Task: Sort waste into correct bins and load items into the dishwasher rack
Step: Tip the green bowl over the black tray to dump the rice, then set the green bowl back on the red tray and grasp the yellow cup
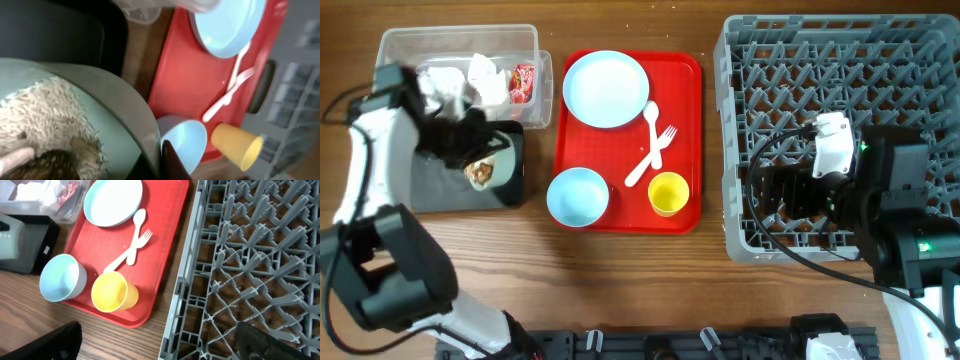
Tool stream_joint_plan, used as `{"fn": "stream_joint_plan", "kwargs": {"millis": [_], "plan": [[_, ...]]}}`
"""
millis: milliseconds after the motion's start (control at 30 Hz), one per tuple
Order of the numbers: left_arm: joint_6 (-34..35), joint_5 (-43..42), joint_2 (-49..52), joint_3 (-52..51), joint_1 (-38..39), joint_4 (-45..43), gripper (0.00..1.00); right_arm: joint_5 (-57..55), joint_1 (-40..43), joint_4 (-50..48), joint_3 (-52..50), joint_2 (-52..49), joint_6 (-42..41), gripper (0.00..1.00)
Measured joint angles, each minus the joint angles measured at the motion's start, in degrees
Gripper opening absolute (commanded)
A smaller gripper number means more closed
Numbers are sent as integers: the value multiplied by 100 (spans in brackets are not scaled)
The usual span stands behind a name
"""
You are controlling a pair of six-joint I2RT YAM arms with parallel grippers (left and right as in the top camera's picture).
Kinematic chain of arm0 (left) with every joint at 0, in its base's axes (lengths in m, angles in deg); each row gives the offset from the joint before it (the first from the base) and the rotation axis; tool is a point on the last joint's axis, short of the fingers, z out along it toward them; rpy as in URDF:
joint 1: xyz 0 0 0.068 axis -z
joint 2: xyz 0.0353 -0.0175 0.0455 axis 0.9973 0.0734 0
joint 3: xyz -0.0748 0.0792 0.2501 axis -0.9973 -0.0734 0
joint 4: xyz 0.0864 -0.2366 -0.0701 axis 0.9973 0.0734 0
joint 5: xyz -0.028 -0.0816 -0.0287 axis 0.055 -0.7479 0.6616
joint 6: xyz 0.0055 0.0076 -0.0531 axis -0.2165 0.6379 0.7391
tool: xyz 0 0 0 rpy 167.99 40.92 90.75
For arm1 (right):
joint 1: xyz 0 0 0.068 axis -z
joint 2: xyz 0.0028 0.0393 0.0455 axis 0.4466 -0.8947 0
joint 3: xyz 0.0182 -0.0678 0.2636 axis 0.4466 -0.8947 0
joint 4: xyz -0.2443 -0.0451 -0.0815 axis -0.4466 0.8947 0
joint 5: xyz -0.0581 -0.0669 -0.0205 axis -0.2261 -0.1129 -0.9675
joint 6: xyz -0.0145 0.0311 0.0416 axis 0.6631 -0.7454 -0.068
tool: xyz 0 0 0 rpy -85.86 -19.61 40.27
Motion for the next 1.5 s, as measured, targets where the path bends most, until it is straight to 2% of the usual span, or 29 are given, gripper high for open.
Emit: {"fn": "stream_joint_plan", "kwargs": {"millis": [100,200,333,400,500,700,900,1000,1133,1333,1467,1500], "plan": [[-378,-1147,476,-376,-881,-354,4,0,0,-39,0,0,0,100],[-575,-2155,673,-404,-1346,-380,4,0,0,-59,0,0,0,100],[-634,-3906,673,-404,-1908,-376,4,0,0,-125,0,0,-2,100],[-529,-4513,673,-404,-2212,-378,4,0,0,-129,0,0,0,100],[-177,-5021,673,-404,-2557,-376,4,0,0,-129,0,0,-2,99],[479,-5265,673,-404,-2695,-608,4,0,0,-127,0,0,0,100],[566,-5230,673,-402,-2704,-160,4,0,0,-129,0,0,0,100],[555,-4634,673,-404,-2704,-365,4,0,0,-157,0,0,0,100],[343,-4133,673,-404,-2361,-13,4,0,0,-195,0,-7,0,100],[203,-2909,247,-404,-1202,-229,4,0,0,-195,0,-114,0,100],[385,-1403,-590,-415,857,-955,4,0,0,-195,2,-190,-2,100],[483,-861,-691,-413,1609,-1228,4,0,0,-181,0,-212,-2,100]]}}
